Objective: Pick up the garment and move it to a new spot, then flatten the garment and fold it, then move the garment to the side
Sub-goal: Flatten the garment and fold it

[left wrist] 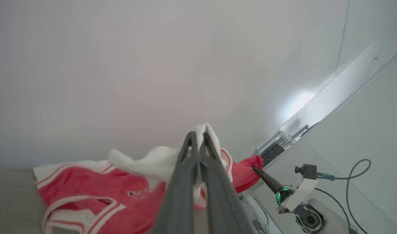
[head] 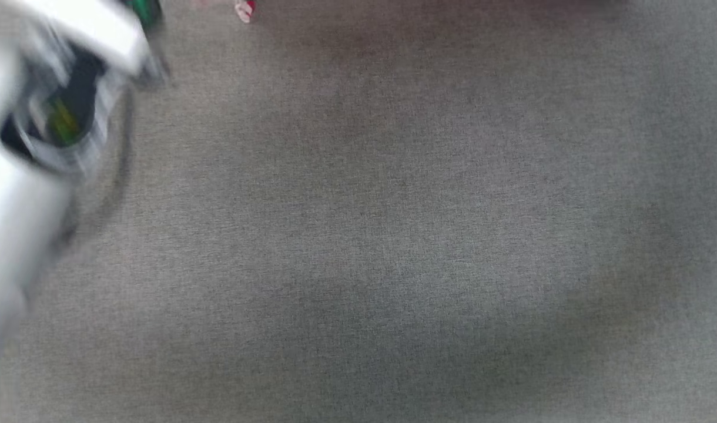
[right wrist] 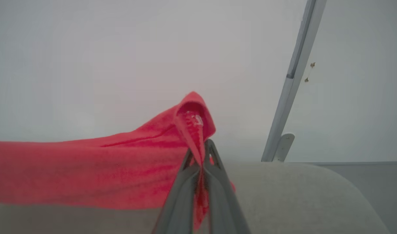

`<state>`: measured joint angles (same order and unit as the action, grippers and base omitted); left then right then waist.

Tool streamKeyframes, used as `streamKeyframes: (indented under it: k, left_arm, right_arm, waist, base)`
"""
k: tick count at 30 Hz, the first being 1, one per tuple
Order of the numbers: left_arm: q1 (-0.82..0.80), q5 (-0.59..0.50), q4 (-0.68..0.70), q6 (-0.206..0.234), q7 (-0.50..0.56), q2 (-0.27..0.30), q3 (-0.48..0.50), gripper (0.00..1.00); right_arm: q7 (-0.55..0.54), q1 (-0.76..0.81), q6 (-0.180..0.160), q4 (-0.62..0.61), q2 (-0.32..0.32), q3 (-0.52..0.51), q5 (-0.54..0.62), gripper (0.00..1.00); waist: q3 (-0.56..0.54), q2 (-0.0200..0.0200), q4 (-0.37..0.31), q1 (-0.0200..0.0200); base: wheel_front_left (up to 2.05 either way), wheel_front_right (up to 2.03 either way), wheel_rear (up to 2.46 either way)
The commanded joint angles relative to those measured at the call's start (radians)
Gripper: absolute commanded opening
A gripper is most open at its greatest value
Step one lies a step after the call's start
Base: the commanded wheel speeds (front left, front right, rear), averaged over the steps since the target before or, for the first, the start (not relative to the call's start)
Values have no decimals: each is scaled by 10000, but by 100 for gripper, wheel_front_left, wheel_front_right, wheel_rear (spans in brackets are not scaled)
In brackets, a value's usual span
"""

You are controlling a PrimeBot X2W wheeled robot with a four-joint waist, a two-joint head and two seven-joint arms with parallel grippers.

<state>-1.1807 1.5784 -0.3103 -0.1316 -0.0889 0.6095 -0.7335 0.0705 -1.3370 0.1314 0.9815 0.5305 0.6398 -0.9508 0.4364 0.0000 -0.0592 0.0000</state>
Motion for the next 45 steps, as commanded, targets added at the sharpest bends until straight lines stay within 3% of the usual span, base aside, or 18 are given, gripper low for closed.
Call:
streamKeyframes:
  k: [1,7,16,26,30,35,45]
  left_arm:
    - [888,219,597,27,-269,106,-40,0]
    - [4170,191,2804,27,-1266,566,-412,0]
    - [8062,-660,5131,20,-1753,1147,-805,0]
    - [10745,-1639,6810,20,-1779,1309,-143,0]
    - [10569,-1723,6872,20,-1780,1300,-115,0]
    - [9506,-1315,6355,20,-1450,1321,-191,0]
    - [7033,-21,4043,20,-267,627,58,0]
  right_arm:
    - [85,646,-12,-413,263,149,-243,0]
    - [406,3397,-12,-2292,1407,503,-1365,0]
    - [791,7378,-10,-4721,3209,438,-2402,0]
    - [1320,10781,-15,-6314,4478,-1017,-3005,0]
    - [1223,11246,-13,-6730,4452,-1505,-2852,0]
    - [633,10808,-12,-7076,3894,-2201,-2269,0]
    - [-936,8438,-10,-5825,1797,-2996,-322,0]
  waist:
    - [-100,0,42,0]
    - [-450,0,245,0]
    - [-890,0,613,0]
    - [-987,0,963,0]
    - [-941,0,906,0]
    - [-881,0,694,0]
    - [-374,0,295,0]
  base:
    - [0,0,0]
    - [0,0,0]
    - [0,0,0]
    - [0,0,0]
    - [0,0,0]
    - [0,0,0]
    - [0,0,0]
